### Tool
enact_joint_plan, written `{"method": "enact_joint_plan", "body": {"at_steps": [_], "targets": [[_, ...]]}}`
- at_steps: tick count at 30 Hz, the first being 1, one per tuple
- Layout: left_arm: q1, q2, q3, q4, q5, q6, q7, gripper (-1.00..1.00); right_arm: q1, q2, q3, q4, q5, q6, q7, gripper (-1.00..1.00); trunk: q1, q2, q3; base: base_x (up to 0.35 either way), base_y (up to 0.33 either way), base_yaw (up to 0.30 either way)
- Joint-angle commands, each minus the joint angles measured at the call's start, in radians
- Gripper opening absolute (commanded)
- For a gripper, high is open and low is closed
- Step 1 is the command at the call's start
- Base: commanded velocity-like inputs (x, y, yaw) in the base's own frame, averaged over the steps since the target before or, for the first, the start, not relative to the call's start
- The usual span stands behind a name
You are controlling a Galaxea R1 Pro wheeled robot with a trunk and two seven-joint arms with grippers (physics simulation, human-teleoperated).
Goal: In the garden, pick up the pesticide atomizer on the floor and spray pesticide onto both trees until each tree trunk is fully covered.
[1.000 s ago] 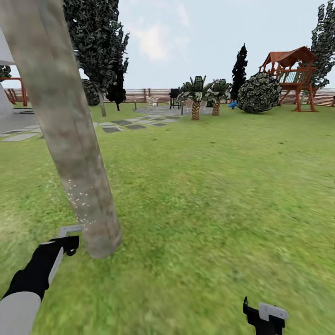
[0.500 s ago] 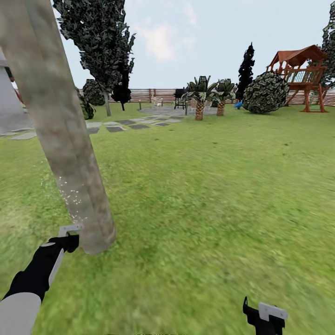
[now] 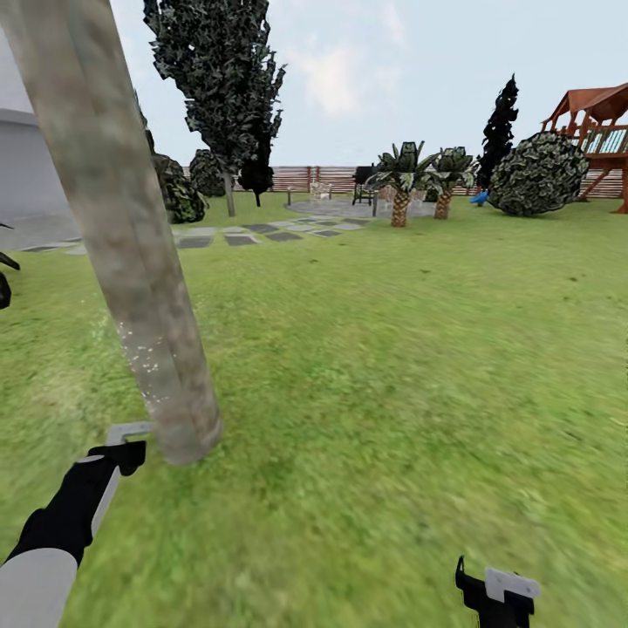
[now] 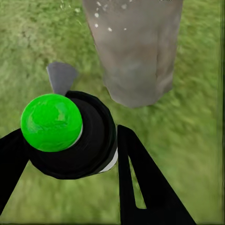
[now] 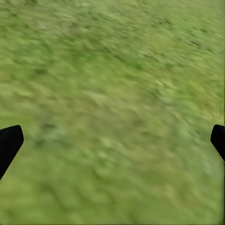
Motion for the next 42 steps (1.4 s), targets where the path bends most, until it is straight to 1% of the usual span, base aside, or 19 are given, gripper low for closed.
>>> {"method": "enact_joint_plan", "body": {"at_steps": [1,9,19,32,37,40,41,42], "targets": [[0.000,0.000,0.000,0.000,0.000,0.000,0.000,-1.00,0.000,0.000,-0.001,0.000,0.000,0.000,0.000,1.00,0.000,0.000,0.000,0.108,-0.268,0.003],[0.000,-0.001,0.000,0.000,0.002,0.000,0.001,-1.00,0.000,0.000,0.000,0.000,0.000,0.000,0.000,1.00,0.000,0.000,0.000,0.180,-0.238,0.002],[0.000,-0.001,0.000,0.000,0.001,0.000,0.000,-1.00,0.000,0.000,0.000,0.000,0.000,0.000,0.000,1.00,0.000,0.000,0.000,0.179,-0.225,0.245],[0.000,0.000,0.001,0.000,-0.003,0.009,0.001,-1.00,0.000,0.000,0.000,0.000,0.000,0.000,0.000,1.00,0.000,0.000,0.000,0.152,-0.242,0.022],[0.000,0.002,0.003,0.002,-0.002,0.009,0.001,-1.00,0.000,0.000,0.000,0.000,0.000,0.000,0.000,1.00,0.000,0.000,0.000,0.005,-0.260,0.236],[-0.002,0.000,0.002,0.014,-0.001,0.008,0.001,-1.00,0.000,0.000,0.000,0.000,0.000,0.000,0.000,1.00,0.000,0.000,0.000,-0.001,-0.207,0.275],[0.000,0.001,0.002,0.028,-0.001,0.008,0.002,-1.00,0.000,0.000,0.000,0.000,0.000,0.000,0.000,1.00,0.000,0.000,0.000,0.000,-0.043,0.199],[0.006,0.003,0.002,0.067,-0.002,0.006,0.003,-1.00,0.000,0.000,-0.001,0.000,0.000,0.000,0.000,1.00,0.000,0.000,0.000,0.000,-0.018,0.085]]}}
